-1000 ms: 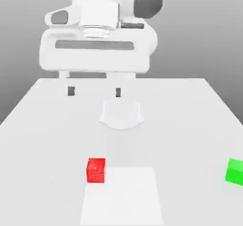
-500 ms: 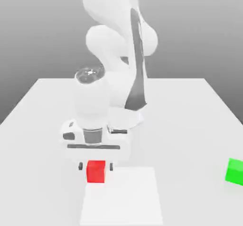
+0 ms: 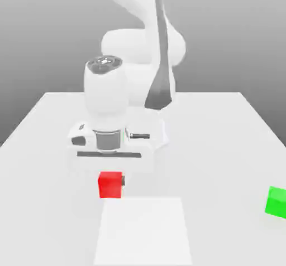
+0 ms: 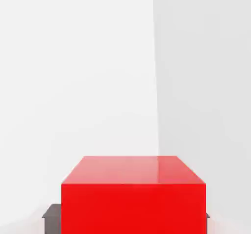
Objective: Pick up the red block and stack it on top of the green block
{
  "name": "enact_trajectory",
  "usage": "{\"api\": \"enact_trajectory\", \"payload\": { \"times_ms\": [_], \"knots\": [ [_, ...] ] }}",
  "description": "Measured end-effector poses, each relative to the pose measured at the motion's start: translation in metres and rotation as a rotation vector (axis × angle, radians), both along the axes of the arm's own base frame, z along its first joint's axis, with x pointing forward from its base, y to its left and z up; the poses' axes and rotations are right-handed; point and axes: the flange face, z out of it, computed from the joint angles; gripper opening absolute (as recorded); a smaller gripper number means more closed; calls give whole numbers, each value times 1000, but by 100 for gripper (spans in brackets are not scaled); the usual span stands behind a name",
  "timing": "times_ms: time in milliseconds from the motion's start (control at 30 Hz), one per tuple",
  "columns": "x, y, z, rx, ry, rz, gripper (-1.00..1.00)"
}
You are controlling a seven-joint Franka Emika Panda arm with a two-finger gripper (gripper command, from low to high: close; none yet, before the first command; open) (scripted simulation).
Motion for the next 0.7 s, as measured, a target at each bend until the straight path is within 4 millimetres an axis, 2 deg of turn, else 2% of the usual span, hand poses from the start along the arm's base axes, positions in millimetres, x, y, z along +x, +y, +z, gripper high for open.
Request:
{"api": "enact_trajectory", "payload": {
  "times_ms": [100,200,300,400,433,467,567,600,700],
  "knots": [
    [20,74,7,-7,1,185,-100],
    [25,152,14,-10,1,362,-100],
    [10,241,21,-7,1,555,-100],
    [-20,321,29,2,1,726,-100],
    [-29,342,29,5,2,770,-100],
    [-32,351,23,7,2,785,-100],
    [-35,358,-10,8,1,798,-100],
    [-35,358,-23,8,1,799,100],
    [-35,358,-23,8,1,799,100]
  ]
}}
